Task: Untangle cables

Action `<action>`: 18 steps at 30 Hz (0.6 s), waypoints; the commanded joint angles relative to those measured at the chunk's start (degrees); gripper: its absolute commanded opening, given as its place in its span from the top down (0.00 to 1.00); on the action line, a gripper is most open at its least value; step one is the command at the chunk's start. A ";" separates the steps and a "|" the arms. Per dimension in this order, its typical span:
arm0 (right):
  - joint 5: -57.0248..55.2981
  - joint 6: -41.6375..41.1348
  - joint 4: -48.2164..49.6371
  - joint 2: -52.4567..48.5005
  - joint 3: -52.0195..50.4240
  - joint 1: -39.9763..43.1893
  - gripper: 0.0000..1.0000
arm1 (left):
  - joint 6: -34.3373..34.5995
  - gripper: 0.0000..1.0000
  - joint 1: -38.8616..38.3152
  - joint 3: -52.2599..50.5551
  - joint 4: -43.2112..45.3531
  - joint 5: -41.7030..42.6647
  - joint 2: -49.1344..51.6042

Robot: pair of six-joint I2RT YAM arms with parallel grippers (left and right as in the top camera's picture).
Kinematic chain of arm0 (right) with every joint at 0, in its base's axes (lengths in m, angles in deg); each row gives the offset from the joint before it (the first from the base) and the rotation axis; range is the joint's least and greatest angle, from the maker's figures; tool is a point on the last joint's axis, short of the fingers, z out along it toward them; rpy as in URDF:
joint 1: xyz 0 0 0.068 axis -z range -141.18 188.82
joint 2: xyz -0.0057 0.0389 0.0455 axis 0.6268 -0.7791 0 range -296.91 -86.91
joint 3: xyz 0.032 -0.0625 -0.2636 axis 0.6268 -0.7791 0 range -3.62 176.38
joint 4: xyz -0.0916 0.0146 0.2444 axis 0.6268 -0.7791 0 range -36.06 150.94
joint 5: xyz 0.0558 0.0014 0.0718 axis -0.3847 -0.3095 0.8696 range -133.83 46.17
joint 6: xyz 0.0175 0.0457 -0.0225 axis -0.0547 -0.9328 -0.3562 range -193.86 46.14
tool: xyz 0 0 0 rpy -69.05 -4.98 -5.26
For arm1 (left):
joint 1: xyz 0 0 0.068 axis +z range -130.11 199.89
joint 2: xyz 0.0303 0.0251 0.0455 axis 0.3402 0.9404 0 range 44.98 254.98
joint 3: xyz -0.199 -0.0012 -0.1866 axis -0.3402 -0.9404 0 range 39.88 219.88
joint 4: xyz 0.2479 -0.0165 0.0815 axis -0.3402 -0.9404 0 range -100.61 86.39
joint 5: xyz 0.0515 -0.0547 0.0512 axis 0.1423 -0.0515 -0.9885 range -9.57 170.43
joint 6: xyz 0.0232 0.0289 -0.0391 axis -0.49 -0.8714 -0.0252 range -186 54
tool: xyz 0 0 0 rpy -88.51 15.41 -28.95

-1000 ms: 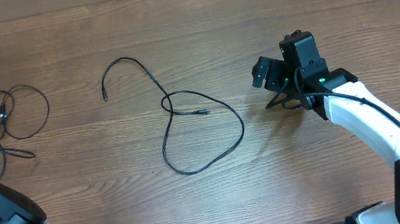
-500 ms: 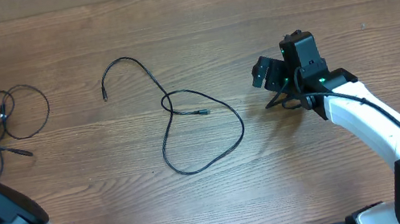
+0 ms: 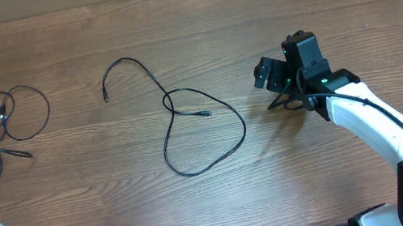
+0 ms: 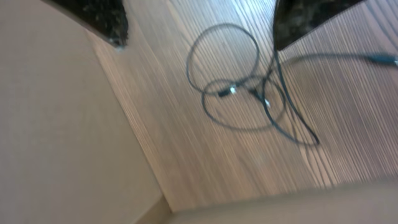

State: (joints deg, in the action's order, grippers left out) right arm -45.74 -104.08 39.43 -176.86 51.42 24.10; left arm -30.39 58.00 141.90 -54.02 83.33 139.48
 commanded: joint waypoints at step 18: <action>-0.57 -0.13 0.35 0.04 0.07 -0.15 0.00 | -14.86 0.96 -12.28 0.13 -32.17 11.61 17.92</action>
State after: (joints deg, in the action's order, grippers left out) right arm -45.72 -104.12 39.45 -176.86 51.42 24.10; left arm -38.54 49.67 141.86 -84.09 91.02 154.41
